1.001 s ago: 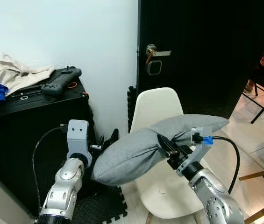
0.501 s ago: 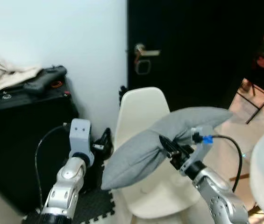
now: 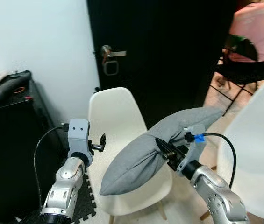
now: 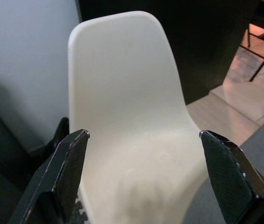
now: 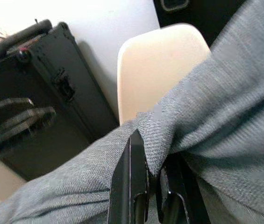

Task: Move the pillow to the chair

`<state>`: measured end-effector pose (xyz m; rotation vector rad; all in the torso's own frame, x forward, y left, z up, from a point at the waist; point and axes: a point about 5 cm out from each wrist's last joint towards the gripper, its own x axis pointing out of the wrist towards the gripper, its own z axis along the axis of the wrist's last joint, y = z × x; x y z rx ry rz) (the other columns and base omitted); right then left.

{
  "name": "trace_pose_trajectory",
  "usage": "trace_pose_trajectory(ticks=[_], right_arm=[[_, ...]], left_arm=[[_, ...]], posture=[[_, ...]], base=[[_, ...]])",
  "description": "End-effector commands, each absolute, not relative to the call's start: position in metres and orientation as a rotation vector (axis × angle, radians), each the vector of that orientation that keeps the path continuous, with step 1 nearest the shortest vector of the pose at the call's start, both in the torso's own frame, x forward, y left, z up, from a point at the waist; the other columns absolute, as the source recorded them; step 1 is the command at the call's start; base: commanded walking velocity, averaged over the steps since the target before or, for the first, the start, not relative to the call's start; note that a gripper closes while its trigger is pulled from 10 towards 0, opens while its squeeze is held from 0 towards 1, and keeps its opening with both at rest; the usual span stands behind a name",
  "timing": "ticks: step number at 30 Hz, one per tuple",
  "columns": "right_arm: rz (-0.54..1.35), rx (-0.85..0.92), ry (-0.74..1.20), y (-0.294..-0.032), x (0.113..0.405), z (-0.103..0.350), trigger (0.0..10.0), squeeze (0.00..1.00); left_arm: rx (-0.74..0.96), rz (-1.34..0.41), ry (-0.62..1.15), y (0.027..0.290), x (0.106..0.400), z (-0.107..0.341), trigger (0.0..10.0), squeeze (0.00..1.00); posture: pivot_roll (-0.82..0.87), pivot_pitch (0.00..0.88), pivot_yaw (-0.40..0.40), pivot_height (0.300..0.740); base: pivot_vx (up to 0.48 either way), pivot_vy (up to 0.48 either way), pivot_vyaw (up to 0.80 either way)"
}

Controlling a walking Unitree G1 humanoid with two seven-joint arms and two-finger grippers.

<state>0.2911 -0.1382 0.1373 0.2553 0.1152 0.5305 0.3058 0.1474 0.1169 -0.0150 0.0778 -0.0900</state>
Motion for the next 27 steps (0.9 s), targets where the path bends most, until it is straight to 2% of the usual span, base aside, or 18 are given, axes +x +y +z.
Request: trace_pose_trajectory(ticks=[1,11,20,27], right_arm=[[0.579,0.274,0.057,-0.125,0.296,0.153,10.0,0.00],[0.549,0.404,0.038,-0.115,0.309,0.161,10.0,0.00],[0.487,0.411,0.052,-0.118,0.315,0.158,10.0,0.00],[0.490,0.386,0.085,-0.107,0.319,0.153,10.0,0.00]], left_arm=[[0.013,-0.079,0.046,0.156,0.309,0.124,10.0,0.00],[0.117,-0.110,-0.073,0.149,0.324,0.153,10.0,0.00],[0.176,-0.145,-0.167,0.140,0.334,0.177,10.0,0.00],[0.164,-0.128,-0.217,0.141,0.340,0.192,10.0,0.00]], posture=[[-0.06,0.017,0.016,0.735],[-0.05,0.008,0.009,0.700],[-0.04,0.000,0.012,0.675],[-0.03,0.000,0.011,0.650]], base=[[0.000,0.000,0.00],[0.000,0.000,0.00],[0.000,0.000,0.00],[0.000,0.000,0.00]])
